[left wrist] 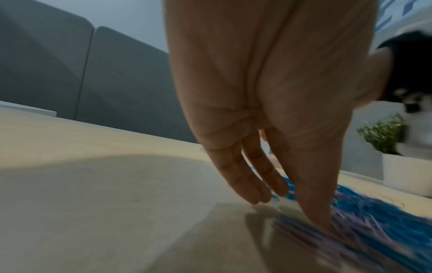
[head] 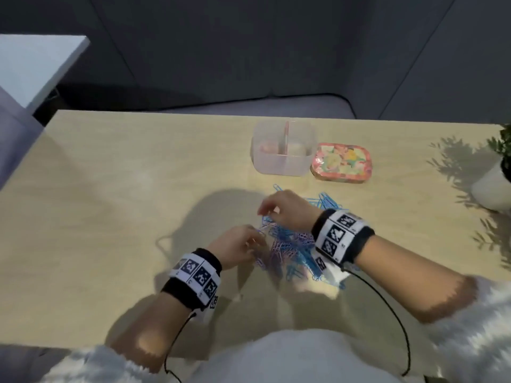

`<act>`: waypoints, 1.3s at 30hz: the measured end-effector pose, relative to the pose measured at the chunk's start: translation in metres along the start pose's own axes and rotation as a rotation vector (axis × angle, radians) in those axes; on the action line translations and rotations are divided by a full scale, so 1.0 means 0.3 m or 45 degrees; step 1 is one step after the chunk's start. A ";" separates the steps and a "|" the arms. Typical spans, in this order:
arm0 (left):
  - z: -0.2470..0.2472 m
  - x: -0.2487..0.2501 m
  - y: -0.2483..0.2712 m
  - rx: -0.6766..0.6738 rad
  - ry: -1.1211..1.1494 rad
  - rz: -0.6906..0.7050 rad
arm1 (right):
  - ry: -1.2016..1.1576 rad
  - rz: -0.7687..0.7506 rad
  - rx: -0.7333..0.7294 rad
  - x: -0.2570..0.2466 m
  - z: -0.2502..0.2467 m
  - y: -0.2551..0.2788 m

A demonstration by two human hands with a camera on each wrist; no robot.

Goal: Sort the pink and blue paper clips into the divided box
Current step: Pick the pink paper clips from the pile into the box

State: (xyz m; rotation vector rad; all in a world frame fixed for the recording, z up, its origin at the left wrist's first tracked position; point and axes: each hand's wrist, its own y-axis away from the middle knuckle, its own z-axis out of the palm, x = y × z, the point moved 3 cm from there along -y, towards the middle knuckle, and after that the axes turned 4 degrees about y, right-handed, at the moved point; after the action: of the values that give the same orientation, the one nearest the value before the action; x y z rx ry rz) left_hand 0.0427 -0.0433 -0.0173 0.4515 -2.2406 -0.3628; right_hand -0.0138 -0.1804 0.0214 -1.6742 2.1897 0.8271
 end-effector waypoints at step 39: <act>0.066 -0.060 0.045 0.303 0.156 -0.260 | -0.698 0.458 0.128 0.075 0.180 0.136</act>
State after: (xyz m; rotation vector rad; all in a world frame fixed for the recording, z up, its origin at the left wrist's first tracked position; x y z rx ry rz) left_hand 0.0360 -0.0212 -0.0364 0.8107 -2.1317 -0.1675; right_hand -0.0660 -0.1597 -0.0225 -0.8711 2.1006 1.0872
